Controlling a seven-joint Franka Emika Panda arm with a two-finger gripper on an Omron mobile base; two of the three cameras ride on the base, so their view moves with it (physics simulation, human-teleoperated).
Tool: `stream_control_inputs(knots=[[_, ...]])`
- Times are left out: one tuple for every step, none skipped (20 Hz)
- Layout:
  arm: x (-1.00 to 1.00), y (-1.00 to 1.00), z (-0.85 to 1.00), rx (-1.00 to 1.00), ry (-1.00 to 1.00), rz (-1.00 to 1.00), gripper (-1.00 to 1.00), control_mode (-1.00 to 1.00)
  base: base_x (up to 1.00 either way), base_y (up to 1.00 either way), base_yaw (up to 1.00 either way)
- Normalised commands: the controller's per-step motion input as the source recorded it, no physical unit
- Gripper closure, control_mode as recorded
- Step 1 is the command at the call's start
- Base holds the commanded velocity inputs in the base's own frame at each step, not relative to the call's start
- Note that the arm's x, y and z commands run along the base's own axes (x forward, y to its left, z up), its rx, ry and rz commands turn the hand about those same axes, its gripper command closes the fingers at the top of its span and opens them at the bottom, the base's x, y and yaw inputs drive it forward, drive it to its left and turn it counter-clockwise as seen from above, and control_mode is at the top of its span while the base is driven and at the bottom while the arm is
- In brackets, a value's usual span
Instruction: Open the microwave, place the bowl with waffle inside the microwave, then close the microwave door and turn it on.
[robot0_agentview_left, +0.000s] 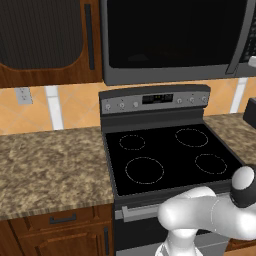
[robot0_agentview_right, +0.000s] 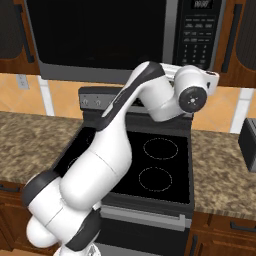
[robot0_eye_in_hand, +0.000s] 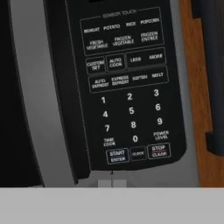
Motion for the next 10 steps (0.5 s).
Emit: stream_control_inputs(knots=[[0.29, 0.00, -0.05, 0.00, -0.03, 0.00, 1.00, -1.00, 0.00, 0.00, 0.00], [0.28, 0.00, -0.06, 0.00, -0.02, 0.00, 1.00, -1.00, 0.00, 0.00, 0.00], [0.26, 0.00, -0.05, 0.00, -0.02, 0.00, 1.00, -1.00, 0.00, 0.00, 0.00], [0.25, 0.00, -0.08, 0.00, -0.03, 0.00, 1.00, -1.00, 0.00, 0.00, 0.00], [0.23, 0.00, -0.10, 0.00, -0.03, 0.00, 1.00, -1.00, 0.00, 0.00, 0.00], [0.23, 0.00, -0.11, 0.00, -0.02, 0.00, 1.00, -1.00, 0.00, 0.00, 0.00], [0.20, 0.00, -0.11, 0.00, -0.02, 0.00, 1.00, -1.00, 0.00, 0.00, 0.00], [0.21, 0.00, -0.07, 0.00, -0.02, 0.00, 1.00, -1.00, 0.00, 0.00, 0.00], [0.21, 0.00, -0.04, 0.00, -0.02, 0.00, 1.00, -1.00, 0.00, 0.00, 0.00], [0.21, 0.00, -0.02, 0.00, -0.02, 0.00, 1.00, -1.00, 0.00, 0.00, 0.00]])
